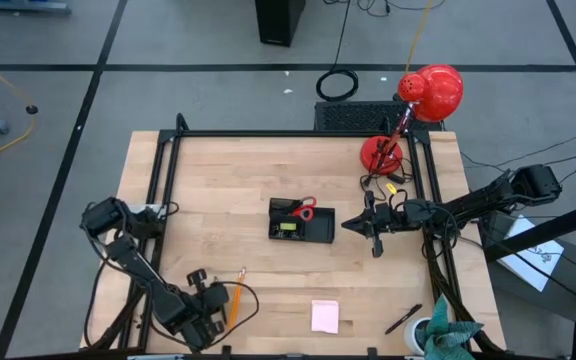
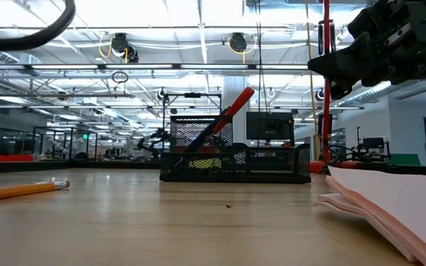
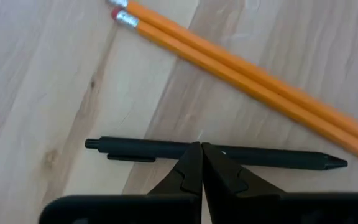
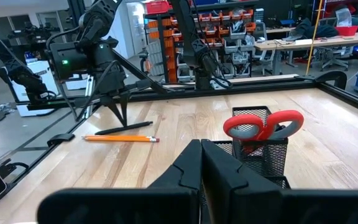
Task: Pick and place office supplies into organizer
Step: Put the black pen into the black desk organizer
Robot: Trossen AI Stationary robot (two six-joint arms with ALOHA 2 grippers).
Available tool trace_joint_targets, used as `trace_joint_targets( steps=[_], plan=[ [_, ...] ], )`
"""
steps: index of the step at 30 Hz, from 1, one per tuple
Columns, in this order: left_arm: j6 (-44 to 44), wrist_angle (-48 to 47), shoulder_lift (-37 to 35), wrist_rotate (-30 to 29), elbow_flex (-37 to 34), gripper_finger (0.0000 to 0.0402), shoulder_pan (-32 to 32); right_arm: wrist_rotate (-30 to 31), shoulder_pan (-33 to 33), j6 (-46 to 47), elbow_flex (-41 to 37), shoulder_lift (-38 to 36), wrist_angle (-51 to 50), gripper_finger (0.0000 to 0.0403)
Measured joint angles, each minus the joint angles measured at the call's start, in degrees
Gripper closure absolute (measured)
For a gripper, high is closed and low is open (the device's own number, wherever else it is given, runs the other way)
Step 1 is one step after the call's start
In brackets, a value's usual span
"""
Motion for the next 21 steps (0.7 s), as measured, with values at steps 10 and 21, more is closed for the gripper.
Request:
trace_joint_targets(
  steps=[10, 21],
  plan=[
    [1.4, 0.5, 0.0, -0.4, 0.0, 0.0390, 0.4, 0.0, 0.0, 0.0, 0.0, 0.0, 0.0, 0.0399],
    [10.6, 3.3, 0.2, -2.8, 6.2, 0.0393, 4.6, 0.0, 0.0, 0.0, 0.0, 0.0, 0.4, 0.0399]
  ],
)
